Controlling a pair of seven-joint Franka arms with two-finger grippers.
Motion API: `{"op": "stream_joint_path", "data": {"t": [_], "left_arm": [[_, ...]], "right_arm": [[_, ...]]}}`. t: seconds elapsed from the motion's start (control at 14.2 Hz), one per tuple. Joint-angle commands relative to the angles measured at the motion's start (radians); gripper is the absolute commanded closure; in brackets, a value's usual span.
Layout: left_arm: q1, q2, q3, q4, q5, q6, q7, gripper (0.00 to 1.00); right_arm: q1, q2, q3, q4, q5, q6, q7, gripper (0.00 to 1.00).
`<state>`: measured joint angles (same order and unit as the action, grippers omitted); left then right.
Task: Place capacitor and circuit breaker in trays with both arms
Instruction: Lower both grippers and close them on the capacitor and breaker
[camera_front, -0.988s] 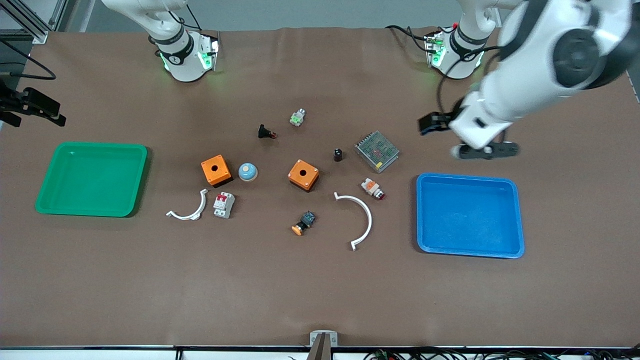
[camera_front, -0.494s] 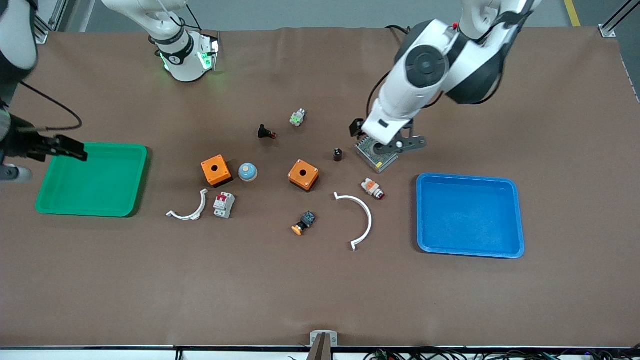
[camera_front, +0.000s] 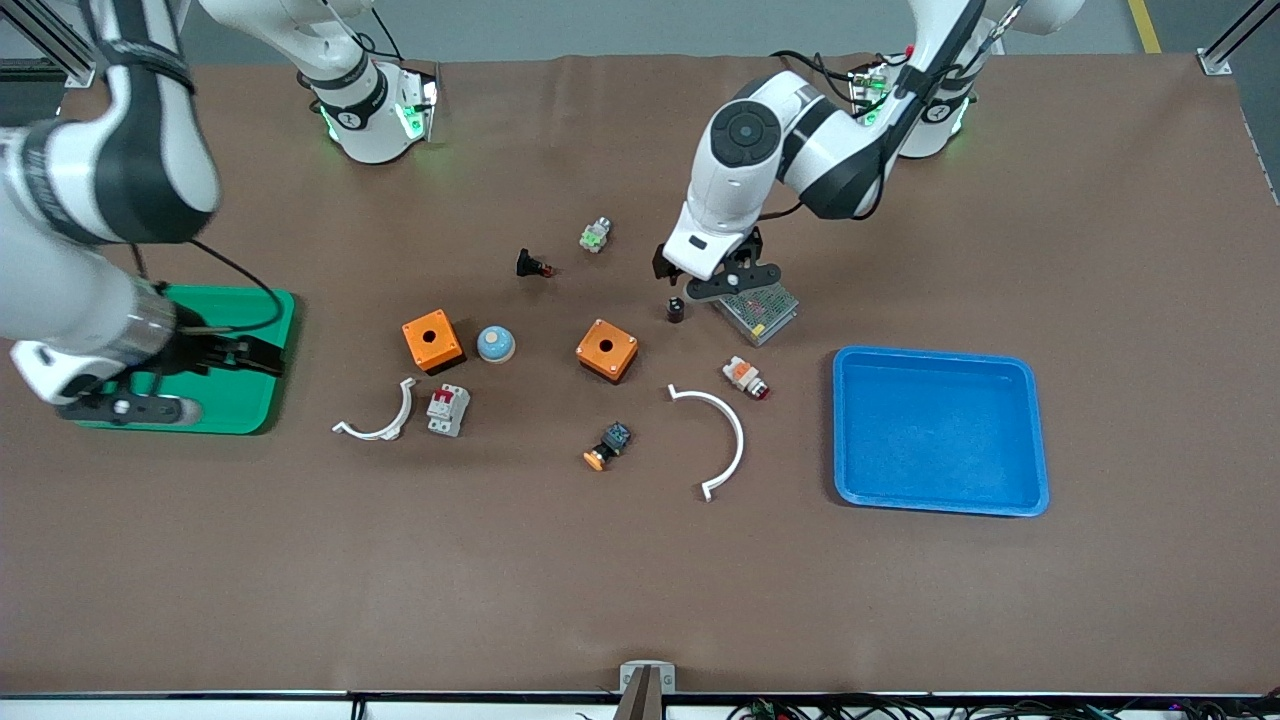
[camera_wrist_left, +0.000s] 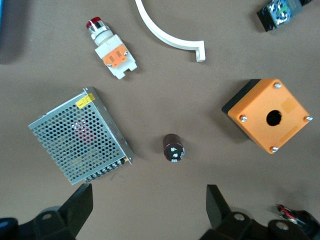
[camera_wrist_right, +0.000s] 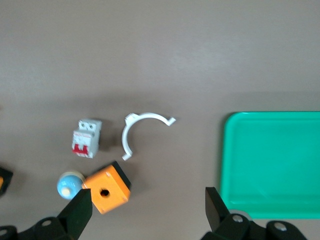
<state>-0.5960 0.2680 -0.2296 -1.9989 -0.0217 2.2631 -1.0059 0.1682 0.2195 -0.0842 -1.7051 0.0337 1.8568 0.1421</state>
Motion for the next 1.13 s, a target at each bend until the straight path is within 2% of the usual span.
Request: {"op": "stream_joint_path", "data": {"t": [0.0,0.14,0.28,0.49,1.06], "left_arm": [[-0.031,0.034,0.007,-0.018,0.045,0.070,-0.051,0.00],[-0.053,0.091,0.009,-0.018,0.064,0.107,-0.104,0.00],[-0.053,0.137,0.007,-0.018,0.117,0.125,-0.146,0.00],[-0.051,0.183,0.009,-0.008,0.129,0.160,-0.161,0.00],[-0.053,0.258,0.009,0.041,0.129,0.262,-0.161,0.00]], "right_arm": [[0.048,-0.014,-0.006,-0.134,0.017,0.146,0.098,0.00],[0.082,-0.002,-0.006,-0.197,0.017,0.238,0.158,0.00],[0.129,0.047,-0.006,-0.208,0.017,0.303,0.246,0.00],[0.178,0.124,-0.006,-0.208,0.017,0.389,0.332,0.00],[0.221,0.254,-0.006,-0.231,0.017,0.573,0.386,0.00]]}}
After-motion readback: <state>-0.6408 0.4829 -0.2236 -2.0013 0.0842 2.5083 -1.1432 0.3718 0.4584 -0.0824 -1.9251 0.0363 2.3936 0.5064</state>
